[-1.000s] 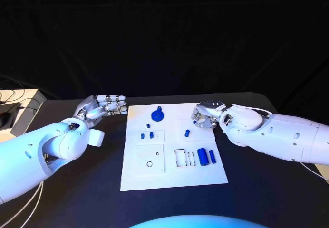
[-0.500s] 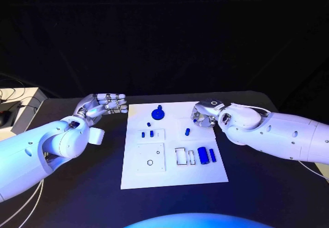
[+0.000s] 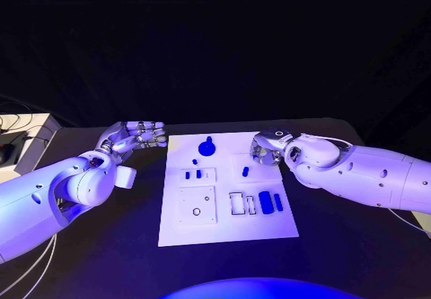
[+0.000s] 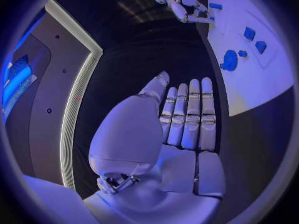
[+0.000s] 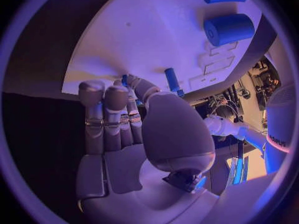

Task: Assemble the parts on the task board

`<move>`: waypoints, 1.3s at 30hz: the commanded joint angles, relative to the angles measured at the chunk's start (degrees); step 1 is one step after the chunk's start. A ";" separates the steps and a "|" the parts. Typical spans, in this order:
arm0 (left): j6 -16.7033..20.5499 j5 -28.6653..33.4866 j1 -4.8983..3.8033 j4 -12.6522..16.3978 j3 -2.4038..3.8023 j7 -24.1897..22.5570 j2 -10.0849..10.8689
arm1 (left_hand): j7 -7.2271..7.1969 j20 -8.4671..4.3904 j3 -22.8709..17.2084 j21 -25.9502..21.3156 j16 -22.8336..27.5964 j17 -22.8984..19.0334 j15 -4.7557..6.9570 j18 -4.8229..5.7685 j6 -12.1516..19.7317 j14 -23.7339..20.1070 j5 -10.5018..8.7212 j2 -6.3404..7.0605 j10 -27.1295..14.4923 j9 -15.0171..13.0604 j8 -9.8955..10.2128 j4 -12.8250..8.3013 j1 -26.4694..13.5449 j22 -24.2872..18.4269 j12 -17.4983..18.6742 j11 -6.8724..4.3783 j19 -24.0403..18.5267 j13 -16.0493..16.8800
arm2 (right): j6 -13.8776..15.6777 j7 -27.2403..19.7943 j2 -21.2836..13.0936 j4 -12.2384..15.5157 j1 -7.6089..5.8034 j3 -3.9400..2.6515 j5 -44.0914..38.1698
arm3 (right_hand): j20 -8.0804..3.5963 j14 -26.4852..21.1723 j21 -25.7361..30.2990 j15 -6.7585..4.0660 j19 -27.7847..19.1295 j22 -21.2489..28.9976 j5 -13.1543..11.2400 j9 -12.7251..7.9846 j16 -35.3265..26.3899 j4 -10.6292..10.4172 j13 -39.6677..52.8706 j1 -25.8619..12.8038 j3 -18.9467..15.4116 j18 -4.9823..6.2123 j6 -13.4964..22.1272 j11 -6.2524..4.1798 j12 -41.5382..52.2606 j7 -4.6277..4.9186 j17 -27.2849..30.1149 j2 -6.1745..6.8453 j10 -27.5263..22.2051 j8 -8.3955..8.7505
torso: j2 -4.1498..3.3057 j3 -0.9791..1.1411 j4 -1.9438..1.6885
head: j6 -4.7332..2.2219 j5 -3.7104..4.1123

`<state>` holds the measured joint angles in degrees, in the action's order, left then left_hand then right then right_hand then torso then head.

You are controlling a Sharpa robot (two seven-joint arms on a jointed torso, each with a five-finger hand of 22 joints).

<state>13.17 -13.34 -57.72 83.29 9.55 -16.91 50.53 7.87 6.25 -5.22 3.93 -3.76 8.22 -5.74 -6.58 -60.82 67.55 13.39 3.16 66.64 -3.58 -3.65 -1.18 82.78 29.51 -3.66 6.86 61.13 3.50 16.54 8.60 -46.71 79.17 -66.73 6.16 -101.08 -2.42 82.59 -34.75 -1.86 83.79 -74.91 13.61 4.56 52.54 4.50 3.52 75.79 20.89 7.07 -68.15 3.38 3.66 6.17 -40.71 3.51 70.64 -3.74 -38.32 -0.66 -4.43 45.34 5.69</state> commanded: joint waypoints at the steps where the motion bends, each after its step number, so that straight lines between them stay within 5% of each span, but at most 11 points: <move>1: -0.09 -0.27 0.02 0.23 0.06 -0.33 0.07 | 0.41 0.12 -0.02 0.32 -0.25 0.09 0.06 0.94 -0.15 -0.35 -0.16 -0.06 -0.35 0.01 0.01 -0.28 0.36 -0.05 0.05 0.01 -0.01 -0.05 | -2.61 0.08 0.38 0.11 0.30 0.20 -0.72 | -0.33 -0.45 -0.57 -0.19 3.02 -4.84 -0.01 0.17 0.44 0.46 -0.02 0.06 0.09 0.57 -0.58 -0.04 -0.24 -0.10 0.11 -0.81 0.56 0.03 | 0.02 0.00 0.02 | 0.17 -0.04; 20: 0.16 -0.40 0.02 0.40 0.10 -0.24 0.24 | 0.57 0.11 -0.12 0.37 -0.25 0.08 0.03 0.98 -0.04 -0.42 -0.15 0.04 -0.44 0.02 0.03 -0.41 0.30 -0.22 0.06 0.07 -0.04 -0.05 | -5.02 1.11 0.82 -0.19 0.59 0.41 -1.76 | -0.06 -0.53 -1.34 -0.01 2.78 -4.93 0.10 0.07 0.54 2.17 -0.03 0.07 0.22 0.68 -0.57 0.07 -0.25 0.10 0.61 -0.29 0.33 0.08 | 0.06 -0.01 0.04 | 0.38 -0.03; 39: 0.33 -0.38 0.02 -0.10 0.12 -0.42 0.07 | 0.62 0.10 -0.29 0.43 -0.28 0.09 0.03 0.99 0.10 -0.42 -0.15 0.01 -0.44 0.01 0.01 -0.51 0.25 -0.44 0.04 0.07 -0.03 -0.04 | 3.73 0.41 -0.13 1.34 0.72 0.35 -0.75 | -0.86 -0.59 -7.90 -0.66 2.70 -5.92 -0.02 0.78 1.34 4.39 0.00 0.60 1.53 -0.41 -2.47 -0.69 -0.26 -0.26 0.69 -1.98 2.79 0.04 | 0.11 0.00 0.08 | 0.40 -0.14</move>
<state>13.58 -13.43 -57.72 83.23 9.62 -16.83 50.72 8.27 6.25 -5.39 4.16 -3.76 8.21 -5.74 -6.59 -60.83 67.56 13.39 3.16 66.65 -3.58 -3.65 -1.35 82.78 29.12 -3.66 6.86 61.12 3.50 18.13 9.85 -46.90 79.99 -66.23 6.41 -102.37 -2.98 82.17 -42.48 -2.29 83.91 -74.93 13.82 5.35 53.53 8.54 3.40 76.38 22.35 6.14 -70.15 3.99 3.20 5.81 -40.07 2.17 71.86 -3.54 -38.24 -0.64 -4.38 45.77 5.55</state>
